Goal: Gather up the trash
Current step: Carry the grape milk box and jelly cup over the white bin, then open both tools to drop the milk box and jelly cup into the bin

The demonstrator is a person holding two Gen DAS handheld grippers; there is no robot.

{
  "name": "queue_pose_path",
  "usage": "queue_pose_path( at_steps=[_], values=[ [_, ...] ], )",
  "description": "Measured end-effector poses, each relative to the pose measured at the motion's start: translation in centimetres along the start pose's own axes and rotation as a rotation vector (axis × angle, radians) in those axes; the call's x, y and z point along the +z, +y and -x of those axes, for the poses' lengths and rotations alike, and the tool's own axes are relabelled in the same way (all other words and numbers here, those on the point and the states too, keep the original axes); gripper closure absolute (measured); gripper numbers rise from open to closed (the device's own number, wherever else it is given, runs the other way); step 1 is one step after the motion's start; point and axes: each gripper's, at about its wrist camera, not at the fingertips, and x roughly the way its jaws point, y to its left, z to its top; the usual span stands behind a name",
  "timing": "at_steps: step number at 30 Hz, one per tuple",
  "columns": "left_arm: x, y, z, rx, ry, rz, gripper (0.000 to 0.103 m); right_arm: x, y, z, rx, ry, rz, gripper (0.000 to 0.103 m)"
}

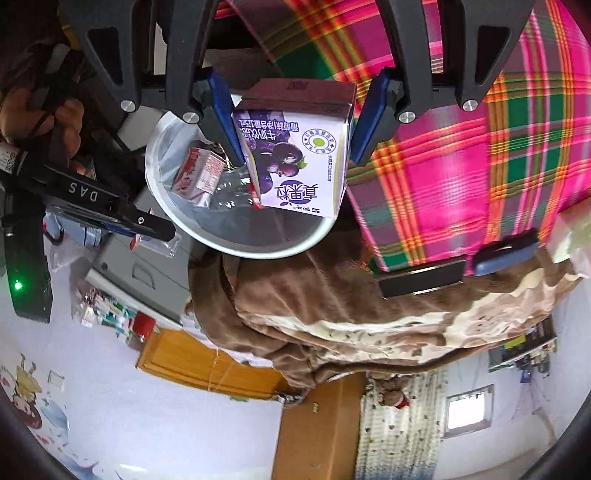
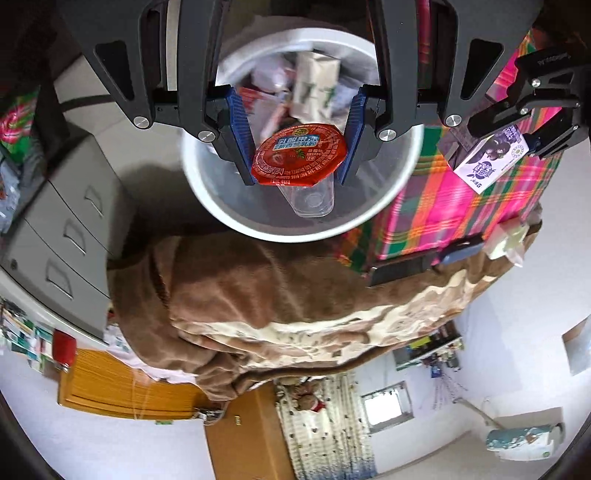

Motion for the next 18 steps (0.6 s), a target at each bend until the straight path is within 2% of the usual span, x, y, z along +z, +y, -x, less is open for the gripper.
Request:
queue_pose_path(
  at_steps=[11,15,16,18],
  values=[
    [0.5,-2.9,-3.7,-0.040,0.041,-0.043,0.044,-0.9,-2.3,-0.6,-0.042,0.036,-0.001,0.057],
    [0.6,-2.9,-4.2,-0.038,0.047,-0.032,0.043,-1.1,-2.7,-1.0,-0.028,0.055,-0.005,0.056],
    [0.6,-2.9,-4.3,-0.034,0.047,-0.033,0.041,-1.2,-2.7,-1.1,-0.021,0.060,-0.007,0.055],
    [0.6,-2.8,-4.3,-0.026,0.046,-0.027,0.041,-1.3,-2.7,-1.2,-0.029,0.058,-0.007,0.043]
  ],
)
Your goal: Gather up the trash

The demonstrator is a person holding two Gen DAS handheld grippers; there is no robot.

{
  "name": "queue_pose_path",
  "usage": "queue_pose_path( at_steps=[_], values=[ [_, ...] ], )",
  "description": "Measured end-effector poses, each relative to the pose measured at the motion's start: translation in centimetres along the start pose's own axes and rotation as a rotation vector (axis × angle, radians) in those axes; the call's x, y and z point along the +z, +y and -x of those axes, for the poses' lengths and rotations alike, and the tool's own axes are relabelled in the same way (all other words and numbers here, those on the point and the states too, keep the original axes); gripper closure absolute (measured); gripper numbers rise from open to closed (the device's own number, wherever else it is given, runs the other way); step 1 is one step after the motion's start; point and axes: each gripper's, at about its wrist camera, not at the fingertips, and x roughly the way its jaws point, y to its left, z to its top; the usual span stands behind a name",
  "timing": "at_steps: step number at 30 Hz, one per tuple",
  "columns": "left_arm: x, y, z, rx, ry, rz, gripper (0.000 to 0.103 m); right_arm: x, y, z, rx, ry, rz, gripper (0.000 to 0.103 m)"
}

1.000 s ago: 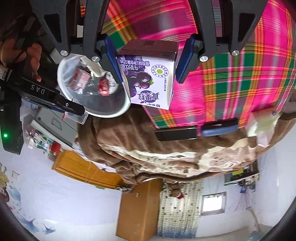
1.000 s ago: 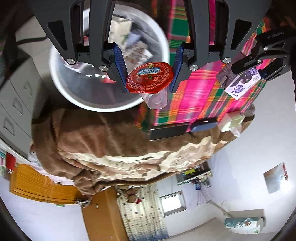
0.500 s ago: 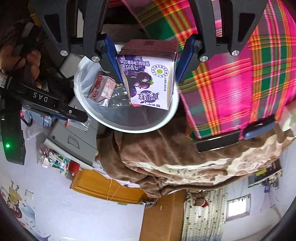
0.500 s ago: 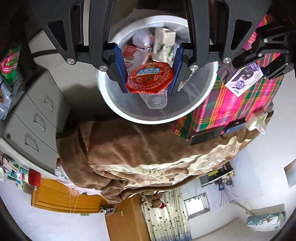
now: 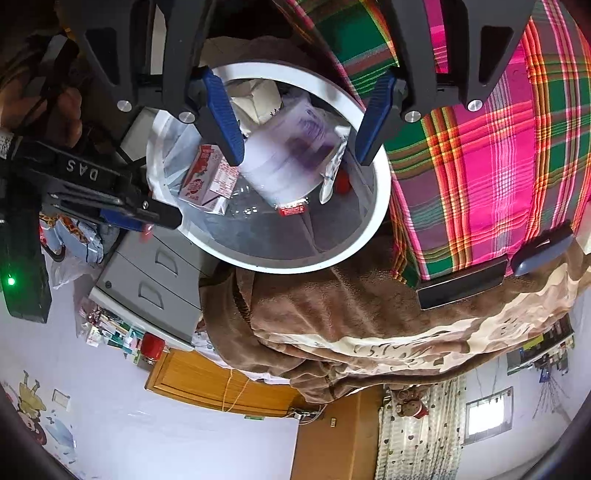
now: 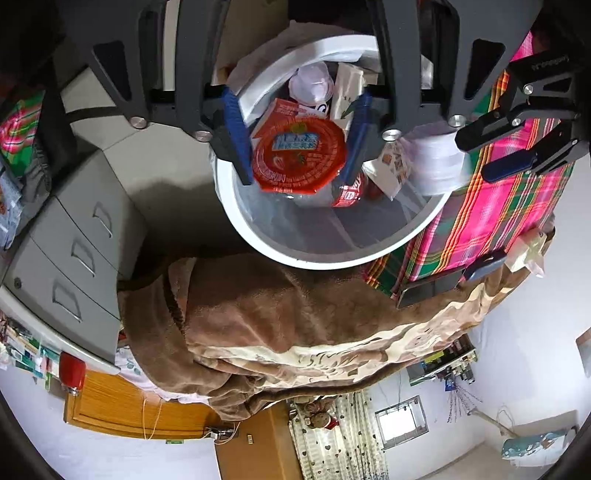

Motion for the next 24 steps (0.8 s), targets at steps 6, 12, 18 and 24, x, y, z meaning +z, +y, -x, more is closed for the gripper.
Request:
queue_pose_path(
  at_steps=[6,12,18,24],
  values=[
    [0.1,0.5,0.4,0.006,-0.008,0.014,0.039,-0.1,0.2,0.2,-0.002,-0.007,-0.004,0.042],
    [-0.2,0.9,1.3,0.006,-0.022,0.031,0.038,-0.4,0.8,0.9,-0.001,-0.022,-0.015,0.042],
    [-1.1,1.3,3.1,0.041,-0.041,0.031,0.038,-1.1,1.7,2.2,-0.038,-0.058,-0.018,0.042],
    [-2.6,1.6,5.7,0.099,-0.077,0.037,0.038,-2.3,3.4,4.2,-0.041,-0.106,-0.022,0.042]
  ],
)
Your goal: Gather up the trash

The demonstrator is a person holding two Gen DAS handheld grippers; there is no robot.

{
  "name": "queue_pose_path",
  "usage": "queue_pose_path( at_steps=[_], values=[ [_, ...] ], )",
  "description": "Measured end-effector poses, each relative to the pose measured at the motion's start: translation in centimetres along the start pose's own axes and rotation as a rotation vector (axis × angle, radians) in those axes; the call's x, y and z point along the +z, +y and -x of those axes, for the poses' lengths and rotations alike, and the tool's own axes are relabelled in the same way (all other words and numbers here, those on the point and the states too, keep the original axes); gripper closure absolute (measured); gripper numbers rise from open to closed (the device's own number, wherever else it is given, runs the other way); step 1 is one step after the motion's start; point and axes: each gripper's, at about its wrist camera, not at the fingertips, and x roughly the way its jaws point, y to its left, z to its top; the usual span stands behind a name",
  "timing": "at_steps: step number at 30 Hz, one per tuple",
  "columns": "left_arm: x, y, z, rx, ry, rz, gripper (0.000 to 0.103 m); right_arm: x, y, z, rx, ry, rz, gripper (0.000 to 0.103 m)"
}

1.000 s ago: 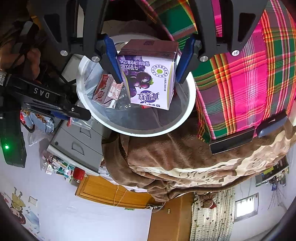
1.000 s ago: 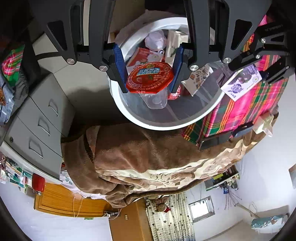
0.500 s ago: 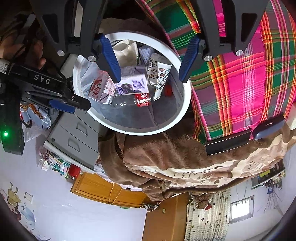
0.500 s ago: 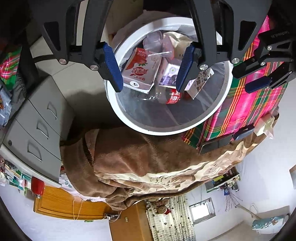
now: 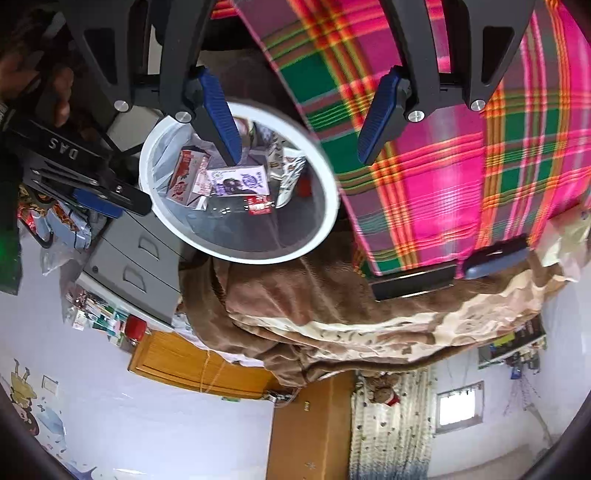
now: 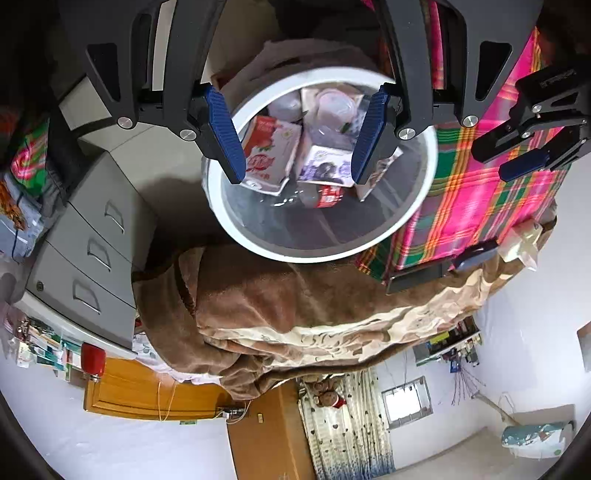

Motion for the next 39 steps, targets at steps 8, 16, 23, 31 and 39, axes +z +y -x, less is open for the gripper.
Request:
queue_pose_path(
  at_steps=[8,16,23,31,39],
  values=[
    [-2.6,1.2,4.1,0.087,-0.061,0.015,0.038,-1.6,2.8,2.7,-0.005,-0.069,0.040,0.042],
    [-5.1,2.1,6.9,0.148,-0.088,0.034,0.038,-3.7,4.7,4.0,-0.039,-0.106,0.045,0.042],
    [-6.6,2.6,8.4,0.165,-0.119,0.058,0.038,-4.6,5.1,4.9,-0.044,-0.128,0.027,0.042],
    [-7.3,2.2,9.1,0.180,-0.134,0.054,0.038,-5.3,5.8,5.3,-0.034,-0.137,0.021,0.042],
    [-7.5,2.0,9.6,0.182,-0.143,0.053,0.038,-5.7,6.0,5.8,-0.031,-0.149,0.012,0.042]
  ],
)
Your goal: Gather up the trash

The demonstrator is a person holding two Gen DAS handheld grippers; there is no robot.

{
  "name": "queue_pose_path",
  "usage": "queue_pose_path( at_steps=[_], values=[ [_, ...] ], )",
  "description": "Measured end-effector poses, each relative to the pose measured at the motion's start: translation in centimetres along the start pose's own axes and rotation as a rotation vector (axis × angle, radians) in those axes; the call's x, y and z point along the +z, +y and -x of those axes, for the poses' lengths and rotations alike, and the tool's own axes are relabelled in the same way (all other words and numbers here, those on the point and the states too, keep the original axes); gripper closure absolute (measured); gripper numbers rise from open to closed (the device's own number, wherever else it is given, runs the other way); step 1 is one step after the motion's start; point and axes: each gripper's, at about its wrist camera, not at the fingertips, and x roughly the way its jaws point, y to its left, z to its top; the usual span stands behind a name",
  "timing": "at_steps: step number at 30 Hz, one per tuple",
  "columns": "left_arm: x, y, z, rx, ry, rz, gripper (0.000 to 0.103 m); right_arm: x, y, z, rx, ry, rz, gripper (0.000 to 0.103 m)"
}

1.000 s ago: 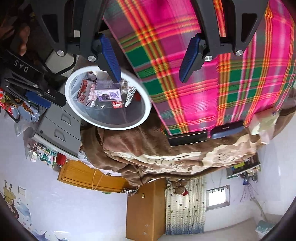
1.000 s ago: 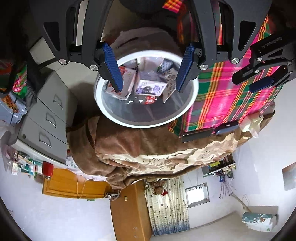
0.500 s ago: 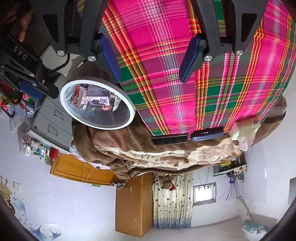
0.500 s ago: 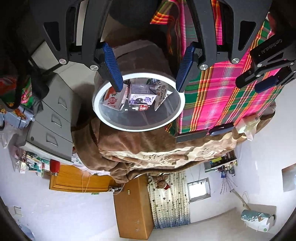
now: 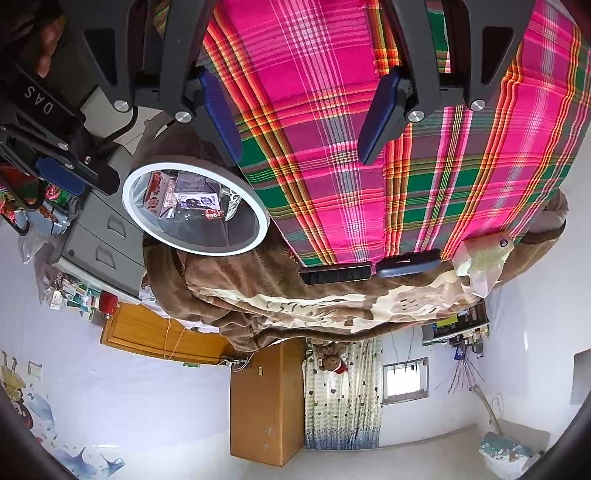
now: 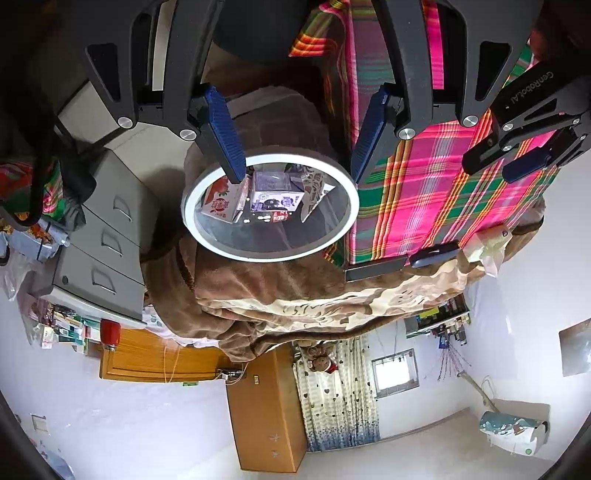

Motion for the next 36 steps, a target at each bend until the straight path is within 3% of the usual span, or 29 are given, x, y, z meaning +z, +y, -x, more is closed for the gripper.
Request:
queue_pose_path(
  at_steps=[36],
  values=[
    [0.30,0.03,0.98,0.006,-0.004,0.008,0.038,-0.11,0.52,0.38,0.002,0.002,-0.004,0.042]
  ],
)
